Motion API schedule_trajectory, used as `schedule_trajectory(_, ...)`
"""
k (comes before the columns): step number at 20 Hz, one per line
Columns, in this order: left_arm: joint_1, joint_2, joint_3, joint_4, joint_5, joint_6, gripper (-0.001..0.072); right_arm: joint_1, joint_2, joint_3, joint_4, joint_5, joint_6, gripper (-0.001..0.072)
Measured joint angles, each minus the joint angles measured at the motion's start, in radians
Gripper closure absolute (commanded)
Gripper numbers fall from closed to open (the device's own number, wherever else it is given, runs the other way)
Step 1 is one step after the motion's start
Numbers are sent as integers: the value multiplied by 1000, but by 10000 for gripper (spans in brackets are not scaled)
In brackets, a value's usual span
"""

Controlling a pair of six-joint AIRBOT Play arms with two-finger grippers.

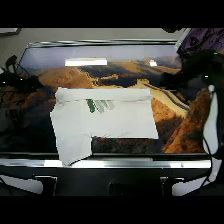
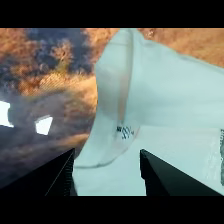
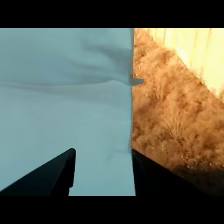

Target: Fold the clothes and pants, and hang the long-sleeved shirts on hangers.

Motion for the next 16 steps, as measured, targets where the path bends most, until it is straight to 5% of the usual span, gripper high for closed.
schedule_trajectory(3, 93, 137, -191, -57, -4, 29, 234, -126, 138, -214, 75, -15, -70, 275)
schedule_trajectory(4, 116, 178, -253, -68, -1, 33, 234, -161, 187, -305, 93, -16, -91, 219)
schedule_trajectory(10, 175, 314, -509, -101, 34, 48, 234, -246, 375, -793, 129, 48, -219, 242)
schedule_trajectory(16, 170, 334, -562, -107, 43, 50, 234, -258, 403, -1051, 150, 159, -290, 220)
